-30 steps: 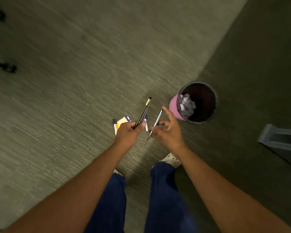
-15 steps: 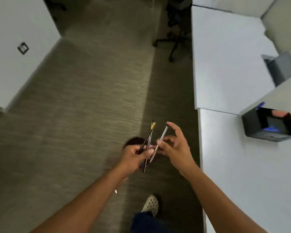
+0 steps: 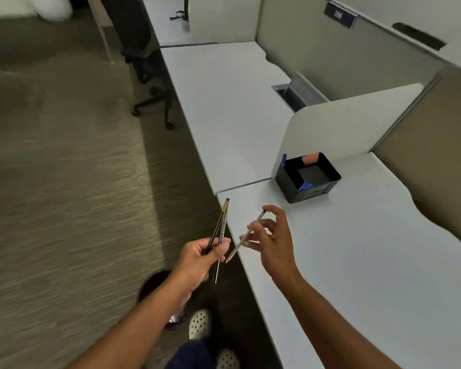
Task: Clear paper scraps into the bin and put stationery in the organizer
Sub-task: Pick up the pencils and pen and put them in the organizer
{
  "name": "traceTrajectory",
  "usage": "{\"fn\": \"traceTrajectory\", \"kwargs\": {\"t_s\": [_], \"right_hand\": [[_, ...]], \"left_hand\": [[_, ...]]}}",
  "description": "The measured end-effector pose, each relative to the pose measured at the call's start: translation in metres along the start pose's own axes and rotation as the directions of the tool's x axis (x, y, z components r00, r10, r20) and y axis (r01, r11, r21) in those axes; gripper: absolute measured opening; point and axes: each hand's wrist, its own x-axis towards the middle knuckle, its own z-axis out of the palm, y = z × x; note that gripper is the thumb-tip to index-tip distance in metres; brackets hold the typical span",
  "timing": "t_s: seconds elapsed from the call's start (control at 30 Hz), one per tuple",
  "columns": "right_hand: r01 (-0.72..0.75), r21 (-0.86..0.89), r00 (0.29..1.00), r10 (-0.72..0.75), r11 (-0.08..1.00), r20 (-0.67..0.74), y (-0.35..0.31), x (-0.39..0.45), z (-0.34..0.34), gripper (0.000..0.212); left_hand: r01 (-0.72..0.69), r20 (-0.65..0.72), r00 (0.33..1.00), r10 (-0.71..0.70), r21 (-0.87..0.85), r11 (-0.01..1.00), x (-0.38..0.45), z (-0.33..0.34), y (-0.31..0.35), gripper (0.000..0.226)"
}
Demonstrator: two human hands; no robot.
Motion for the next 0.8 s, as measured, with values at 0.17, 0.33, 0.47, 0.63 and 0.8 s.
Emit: {"fn": "traceTrajectory", "kwargs": {"t_s": [0.17, 0.33, 0.47, 0.63, 0.8], "right_hand": [[0.024, -0.042, 0.969, -0.034, 0.999, -0.247, -0.008, 0.035, -0.031, 0.025], [0.095, -0.094, 0.868, -0.129, 0.991, -0.480, -0.033, 0.096, -0.078, 0.016], [0.157, -0.299, 0.818, -0.294, 0.941, -0.494, -0.047, 0.134, -0.097, 0.027], [0.224, -0.526, 0.863, -0.417, 0.821, -0.284, -0.050, 0.196, -0.129, 0.025], [0.191, -0.657, 0.927, -0.354, 0.730, -0.125, -0.026, 0.236, -0.141, 0.011]], "left_hand": [[0.062, 0.059, 0.996, -0.068, 0.098, 0.993, 0.020, 0.011, 0.007, 0.039], [0.047, 0.170, 0.982, -0.085, 0.218, 0.975, 0.068, 0.037, 0.042, 0.036], [0.013, 0.203, 0.978, -0.050, 0.176, 0.984, 0.077, 0.046, 0.046, 0.054], [0.021, 0.145, 0.988, -0.047, 0.179, 0.984, 0.091, 0.066, 0.048, 0.052], [0.035, 0.071, 0.997, -0.043, 0.114, 0.993, 0.087, 0.074, 0.043, 0.038]]}}
